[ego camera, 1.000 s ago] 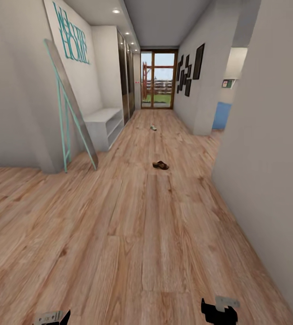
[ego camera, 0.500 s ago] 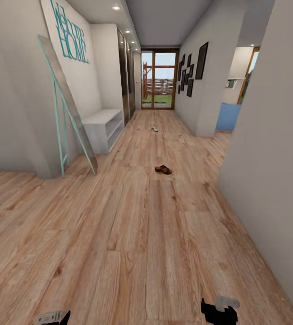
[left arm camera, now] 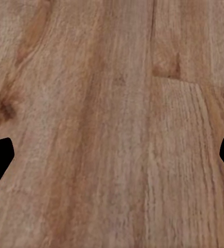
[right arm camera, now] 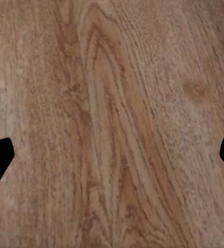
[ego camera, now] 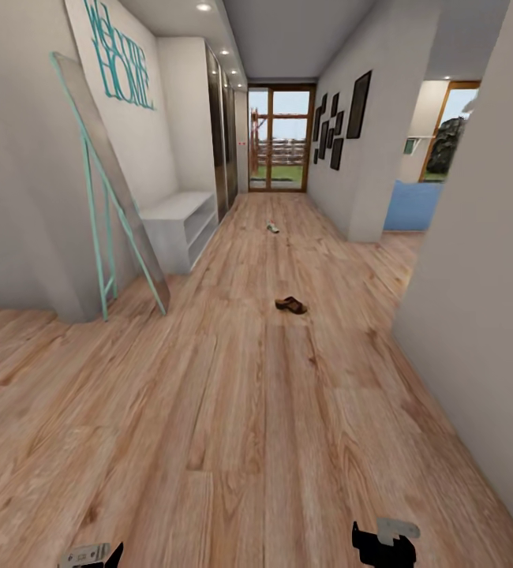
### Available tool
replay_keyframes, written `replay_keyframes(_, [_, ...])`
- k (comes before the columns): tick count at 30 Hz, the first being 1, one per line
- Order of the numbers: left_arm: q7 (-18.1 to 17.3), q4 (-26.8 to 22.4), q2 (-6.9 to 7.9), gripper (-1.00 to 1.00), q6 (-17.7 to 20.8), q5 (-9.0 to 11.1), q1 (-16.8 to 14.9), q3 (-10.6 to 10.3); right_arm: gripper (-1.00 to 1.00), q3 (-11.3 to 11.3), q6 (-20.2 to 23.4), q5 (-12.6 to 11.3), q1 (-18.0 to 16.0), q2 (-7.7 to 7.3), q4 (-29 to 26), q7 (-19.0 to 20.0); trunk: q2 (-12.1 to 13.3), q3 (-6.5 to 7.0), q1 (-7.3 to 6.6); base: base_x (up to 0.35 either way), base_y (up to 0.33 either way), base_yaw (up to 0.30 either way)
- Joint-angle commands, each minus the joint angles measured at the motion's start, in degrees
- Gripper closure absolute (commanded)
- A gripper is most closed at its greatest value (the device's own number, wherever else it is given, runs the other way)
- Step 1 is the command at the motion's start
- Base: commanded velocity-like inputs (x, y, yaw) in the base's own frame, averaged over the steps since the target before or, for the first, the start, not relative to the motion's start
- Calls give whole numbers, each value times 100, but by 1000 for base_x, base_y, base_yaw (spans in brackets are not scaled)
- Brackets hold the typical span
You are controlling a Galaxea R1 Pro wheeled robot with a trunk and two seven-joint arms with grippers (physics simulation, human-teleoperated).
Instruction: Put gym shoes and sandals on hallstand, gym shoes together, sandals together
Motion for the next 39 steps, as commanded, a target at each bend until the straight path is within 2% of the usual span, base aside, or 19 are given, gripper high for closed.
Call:
replay_keyframes(1, [-56,7,0,-100,1,47,-4,20,-100,49,-9,-38,-1,-2,0,-21,-2,-5,2,333,84,0])
replay_keyframes(19, [-56,12,0,-100,2,47,-4,20,-100,49,-9,-38,2,-9,2,-29,-2,-5,2,333,94,-26])
replay_keyframes(39, [-56,14,0,-100,-2,49,-4,20,-100,49,-9,-35,2,-9,2,-27,-2,-5,2,332,123,-238])
